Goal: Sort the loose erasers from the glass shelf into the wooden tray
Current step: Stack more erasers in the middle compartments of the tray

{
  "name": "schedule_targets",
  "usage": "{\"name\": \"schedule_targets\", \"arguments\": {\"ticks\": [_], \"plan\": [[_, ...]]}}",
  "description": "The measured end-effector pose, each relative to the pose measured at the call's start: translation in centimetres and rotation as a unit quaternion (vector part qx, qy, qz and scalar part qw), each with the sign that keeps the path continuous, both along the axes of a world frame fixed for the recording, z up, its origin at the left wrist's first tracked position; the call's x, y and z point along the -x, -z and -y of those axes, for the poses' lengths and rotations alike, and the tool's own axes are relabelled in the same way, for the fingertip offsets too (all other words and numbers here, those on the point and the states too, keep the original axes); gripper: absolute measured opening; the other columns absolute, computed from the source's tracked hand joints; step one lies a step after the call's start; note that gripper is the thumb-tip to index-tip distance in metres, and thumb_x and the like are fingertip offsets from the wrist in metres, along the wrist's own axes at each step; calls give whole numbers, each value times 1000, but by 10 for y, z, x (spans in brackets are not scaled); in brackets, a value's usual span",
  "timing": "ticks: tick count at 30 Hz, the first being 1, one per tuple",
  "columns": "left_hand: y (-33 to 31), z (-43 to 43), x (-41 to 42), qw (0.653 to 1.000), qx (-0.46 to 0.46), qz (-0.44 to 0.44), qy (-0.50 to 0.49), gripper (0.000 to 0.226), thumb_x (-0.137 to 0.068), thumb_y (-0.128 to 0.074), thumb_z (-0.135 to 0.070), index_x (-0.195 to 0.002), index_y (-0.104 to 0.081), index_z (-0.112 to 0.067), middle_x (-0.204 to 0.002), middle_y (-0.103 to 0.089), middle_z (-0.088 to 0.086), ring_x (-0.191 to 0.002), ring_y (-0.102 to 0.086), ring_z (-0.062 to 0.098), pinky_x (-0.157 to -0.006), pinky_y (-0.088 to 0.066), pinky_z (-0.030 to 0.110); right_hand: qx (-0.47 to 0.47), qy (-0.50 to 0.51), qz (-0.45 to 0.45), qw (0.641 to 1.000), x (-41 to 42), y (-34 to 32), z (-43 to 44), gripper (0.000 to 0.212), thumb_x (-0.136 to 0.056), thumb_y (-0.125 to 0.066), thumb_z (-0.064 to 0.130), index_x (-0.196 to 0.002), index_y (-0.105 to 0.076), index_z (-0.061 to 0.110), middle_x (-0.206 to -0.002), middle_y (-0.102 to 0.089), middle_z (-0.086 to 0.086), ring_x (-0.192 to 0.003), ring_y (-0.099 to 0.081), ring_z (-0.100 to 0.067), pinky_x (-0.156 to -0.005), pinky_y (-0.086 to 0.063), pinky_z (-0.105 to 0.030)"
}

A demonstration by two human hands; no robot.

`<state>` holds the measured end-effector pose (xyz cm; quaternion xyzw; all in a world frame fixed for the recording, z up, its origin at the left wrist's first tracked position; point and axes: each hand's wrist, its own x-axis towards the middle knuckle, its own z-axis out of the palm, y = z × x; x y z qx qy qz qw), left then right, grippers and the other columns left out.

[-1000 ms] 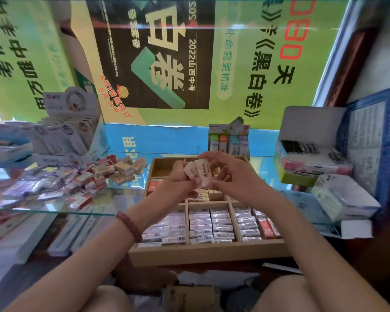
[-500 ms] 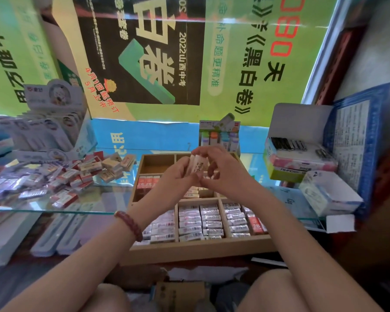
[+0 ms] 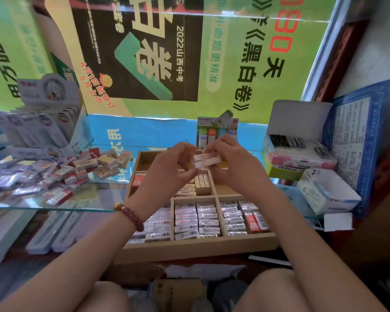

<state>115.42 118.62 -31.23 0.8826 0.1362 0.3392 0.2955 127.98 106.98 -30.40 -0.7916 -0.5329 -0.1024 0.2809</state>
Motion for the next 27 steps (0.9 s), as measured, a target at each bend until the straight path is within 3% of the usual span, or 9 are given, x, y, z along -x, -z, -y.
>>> {"name": "schedule_targets", "arguments": {"ticks": [4, 8, 13, 22, 27], "plan": [[12, -10, -5, 999, -5, -37, -11, 31, -80, -71, -20, -109, -60, -19, -100, -62, -9, -80, -57, 0, -66, -39, 4, 14, 91, -57, 994, -26, 15, 2, 25, -83, -64, 12, -105, -60, 24, -113, -50, 8, -91, -58, -17, -69, -47, -32], [20, -14, -5, 996, -4, -89, -6, 14, -87, -63, -21, -100, -61, -23, -92, -61, -10, -81, -56, -1, -68, -39, 8, 107, 141, -63, 982, -45, 35, 6, 23, -85, -64, 18, -106, -58, 28, -104, -48, 13, -94, -56, -16, -64, -35, -27], [25, -17, -2, 992, -11, -127, 8, 12, -88, -60, -21, -96, -59, -30, -89, -57, -20, -84, -55, -4, -72, -44, 13, 157, 155, -64, 973, -49, 46, 3, 22, -85, -65, 23, -105, -57, 30, -113, -57, 7, -99, -57, -18, -68, -38, -28], [25, -18, 0, 990, -6, -138, 10, 10, -90, -59, -21, -93, -60, -30, -87, -59, -17, -83, -57, 0, -76, -49, 19, 195, 185, -4, 963, -49, 46, -5, 28, -82, -68, 29, -105, -52, 24, -109, -58, 1, -98, -58, -21, -71, -41, -30], [25, -18, 2, 990, 0, -143, 7, 10, -90, -59, -20, -93, -63, -29, -85, -60, -17, -79, -56, -1, -72, -47, 17, 220, 191, -3, 956, -51, 49, -4, 28, -83, -65, 35, -106, -53, 23, -101, -65, -2, -96, -58, -22, -85, -43, -35]]}}
